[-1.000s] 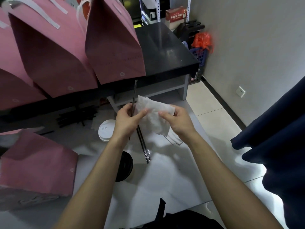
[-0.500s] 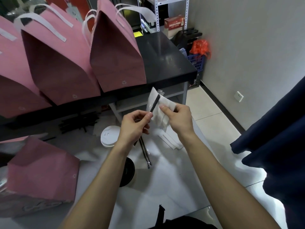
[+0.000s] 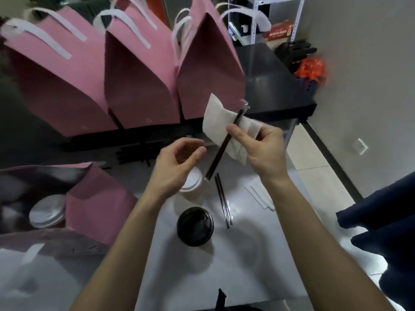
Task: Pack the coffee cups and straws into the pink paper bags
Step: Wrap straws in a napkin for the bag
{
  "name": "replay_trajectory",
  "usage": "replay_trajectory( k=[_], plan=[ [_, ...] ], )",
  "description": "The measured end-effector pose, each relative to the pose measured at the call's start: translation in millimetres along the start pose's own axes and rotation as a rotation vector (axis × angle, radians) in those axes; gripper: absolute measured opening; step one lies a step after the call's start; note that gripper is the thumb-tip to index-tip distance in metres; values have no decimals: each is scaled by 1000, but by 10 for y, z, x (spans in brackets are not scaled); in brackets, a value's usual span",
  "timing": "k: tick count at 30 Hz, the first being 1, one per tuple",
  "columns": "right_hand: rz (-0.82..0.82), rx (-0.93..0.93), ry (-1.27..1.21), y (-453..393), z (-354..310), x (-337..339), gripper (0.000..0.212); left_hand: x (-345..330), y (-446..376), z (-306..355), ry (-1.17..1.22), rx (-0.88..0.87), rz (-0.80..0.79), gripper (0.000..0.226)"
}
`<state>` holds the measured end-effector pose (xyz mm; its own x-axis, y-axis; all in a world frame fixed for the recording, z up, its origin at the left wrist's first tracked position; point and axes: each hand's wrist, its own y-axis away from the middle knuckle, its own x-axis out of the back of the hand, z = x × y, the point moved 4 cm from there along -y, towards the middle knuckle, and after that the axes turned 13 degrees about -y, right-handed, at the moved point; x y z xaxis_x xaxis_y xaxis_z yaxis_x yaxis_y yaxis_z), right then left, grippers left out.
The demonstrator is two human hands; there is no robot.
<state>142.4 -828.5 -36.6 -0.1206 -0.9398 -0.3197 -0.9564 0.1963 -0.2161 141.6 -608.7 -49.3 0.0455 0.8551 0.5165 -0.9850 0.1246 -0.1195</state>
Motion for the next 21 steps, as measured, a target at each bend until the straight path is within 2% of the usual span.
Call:
replay_trajectory(
  k=[4,7,10,12,17,19,21],
  plan=[
    [-201,53,-34,-16,-241,-711,4,1021,334,-29,-30,-43,135,14],
    [-334,102,-12,59,-380,-1313,8,1779,605,-88,-35,-75,250,15],
    [-455,172,-49,183,-470,-1961,11,2503,819,-303,-146,-88,315,14],
    [-519,203,-57,301,-475,-2418,14,2971,925,-539,-251,-80,311,20],
    [-608,237,-30,595,-268,-3331,21,3705,979,-1226,-671,-95,200,54],
    [-628,227,23,689,-118,-3557,17,3812,989,-1490,-763,-18,137,53],
    [-648,246,150,793,42,-3719,16,3867,992,-1703,-846,1,81,41]
  ],
)
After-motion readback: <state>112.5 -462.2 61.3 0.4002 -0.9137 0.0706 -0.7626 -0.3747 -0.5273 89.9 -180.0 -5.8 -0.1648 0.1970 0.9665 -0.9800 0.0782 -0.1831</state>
